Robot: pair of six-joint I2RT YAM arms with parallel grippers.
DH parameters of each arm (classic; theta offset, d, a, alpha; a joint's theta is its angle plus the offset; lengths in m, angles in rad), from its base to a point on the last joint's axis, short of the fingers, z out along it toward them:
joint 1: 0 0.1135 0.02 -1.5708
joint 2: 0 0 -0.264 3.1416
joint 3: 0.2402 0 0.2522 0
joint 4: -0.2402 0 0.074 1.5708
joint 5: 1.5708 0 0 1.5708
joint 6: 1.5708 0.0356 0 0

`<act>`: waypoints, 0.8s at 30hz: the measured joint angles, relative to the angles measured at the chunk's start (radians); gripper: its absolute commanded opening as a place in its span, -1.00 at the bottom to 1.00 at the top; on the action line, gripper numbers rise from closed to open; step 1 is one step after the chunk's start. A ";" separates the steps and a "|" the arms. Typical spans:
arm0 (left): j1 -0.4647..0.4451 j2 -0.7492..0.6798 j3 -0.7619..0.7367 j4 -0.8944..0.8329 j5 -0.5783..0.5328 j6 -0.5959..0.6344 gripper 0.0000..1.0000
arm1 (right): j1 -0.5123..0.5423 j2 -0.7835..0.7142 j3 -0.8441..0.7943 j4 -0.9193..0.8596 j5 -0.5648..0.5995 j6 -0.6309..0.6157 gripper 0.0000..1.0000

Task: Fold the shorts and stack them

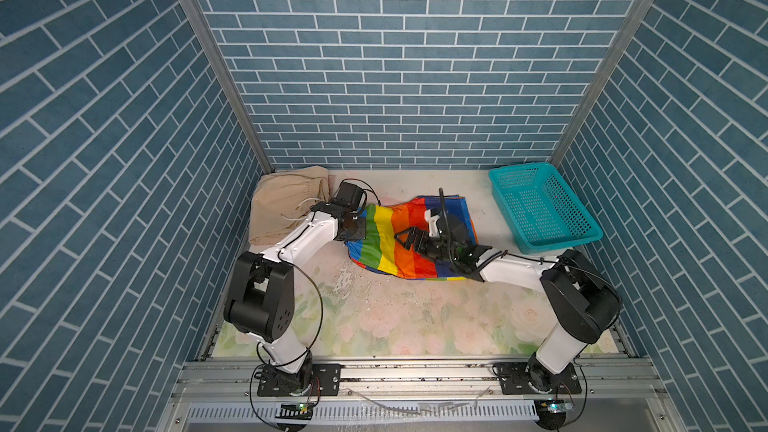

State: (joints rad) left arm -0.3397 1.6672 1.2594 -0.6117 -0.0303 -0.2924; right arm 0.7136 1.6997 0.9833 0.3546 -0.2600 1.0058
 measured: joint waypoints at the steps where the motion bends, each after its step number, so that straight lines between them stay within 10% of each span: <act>1: 0.000 0.000 0.005 -0.002 0.000 0.002 -1.00 | -0.029 0.015 0.071 -0.031 0.006 -0.018 0.97; 24: -0.071 0.050 0.077 -0.021 0.002 0.017 -1.00 | -0.070 0.744 0.812 -0.095 0.051 0.134 0.97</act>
State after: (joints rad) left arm -0.4110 1.7176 1.3365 -0.6327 -0.0288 -0.2752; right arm 0.6434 2.4435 1.7954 0.2592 -0.2089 1.1393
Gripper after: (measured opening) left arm 0.077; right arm 0.984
